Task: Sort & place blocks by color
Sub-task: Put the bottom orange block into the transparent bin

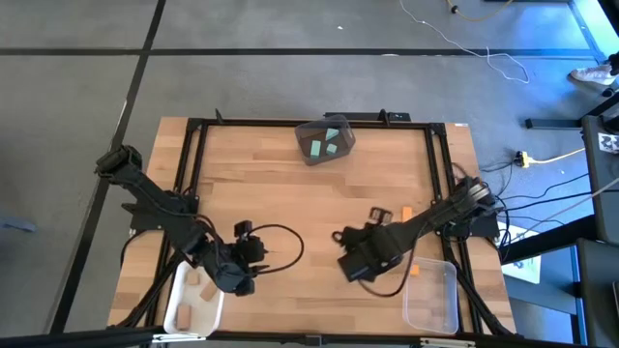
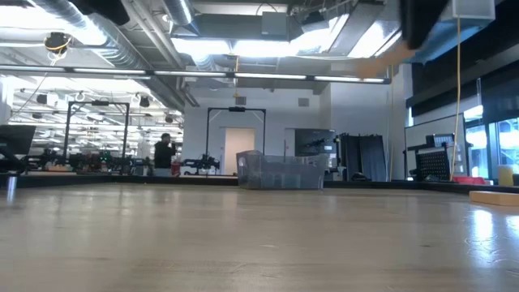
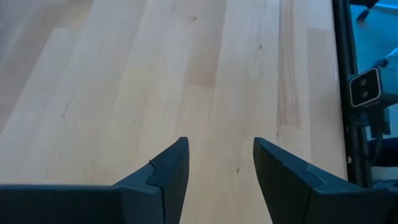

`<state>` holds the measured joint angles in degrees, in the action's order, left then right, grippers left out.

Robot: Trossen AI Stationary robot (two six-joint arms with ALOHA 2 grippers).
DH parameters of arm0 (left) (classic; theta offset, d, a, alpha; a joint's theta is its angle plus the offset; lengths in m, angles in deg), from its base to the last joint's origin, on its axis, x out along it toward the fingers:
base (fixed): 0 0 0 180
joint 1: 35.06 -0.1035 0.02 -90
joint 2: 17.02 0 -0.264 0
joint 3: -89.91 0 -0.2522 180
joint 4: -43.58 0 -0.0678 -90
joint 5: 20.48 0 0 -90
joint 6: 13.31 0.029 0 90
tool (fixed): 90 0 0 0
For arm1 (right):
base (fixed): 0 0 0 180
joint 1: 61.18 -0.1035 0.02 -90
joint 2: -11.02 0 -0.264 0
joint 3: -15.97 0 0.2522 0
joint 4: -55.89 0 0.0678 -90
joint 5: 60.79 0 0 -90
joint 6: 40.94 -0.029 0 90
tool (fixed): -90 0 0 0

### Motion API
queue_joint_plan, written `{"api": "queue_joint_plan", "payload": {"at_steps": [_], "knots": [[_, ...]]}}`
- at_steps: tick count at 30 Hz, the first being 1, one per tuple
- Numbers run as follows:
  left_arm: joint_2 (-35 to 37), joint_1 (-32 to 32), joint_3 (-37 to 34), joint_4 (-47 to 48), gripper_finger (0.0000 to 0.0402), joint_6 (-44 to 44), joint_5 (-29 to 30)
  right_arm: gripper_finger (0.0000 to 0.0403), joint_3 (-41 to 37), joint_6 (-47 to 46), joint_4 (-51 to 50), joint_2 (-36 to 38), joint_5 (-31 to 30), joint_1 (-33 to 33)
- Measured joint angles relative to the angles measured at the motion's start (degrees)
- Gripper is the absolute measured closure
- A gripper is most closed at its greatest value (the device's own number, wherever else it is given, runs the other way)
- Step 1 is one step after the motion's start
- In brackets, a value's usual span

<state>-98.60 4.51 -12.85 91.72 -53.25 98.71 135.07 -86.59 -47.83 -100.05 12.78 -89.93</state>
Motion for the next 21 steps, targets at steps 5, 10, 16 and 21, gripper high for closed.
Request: {"api": "queue_joint_plan", "payload": {"at_steps": [5,10,16,21], "knots": [[0.0,-0.8,0.0,-0.1,0.0233,0.0,-0.1,0.0274,-13.0,-9.9,-0.3,10.9,2.2,-0.4],[0.0,-1.6,0.0,0.0,0.0233,0.0,-0.8,0.0274,-24.3,-18.6,-0.2,22.3,9.6,-3.4],[0.0,-4.4,0.0,-0.1,0.0233,1.0,-1.7,0.0274,-33.9,-21.7,0.1,31.4,23.3,-10.8],[0.0,-7.5,0.0,-2.7,0.0233,6.3,-3.4,0.0274,-37.9,-21.9,5.1,34.4,30.3,-16.8]]}}
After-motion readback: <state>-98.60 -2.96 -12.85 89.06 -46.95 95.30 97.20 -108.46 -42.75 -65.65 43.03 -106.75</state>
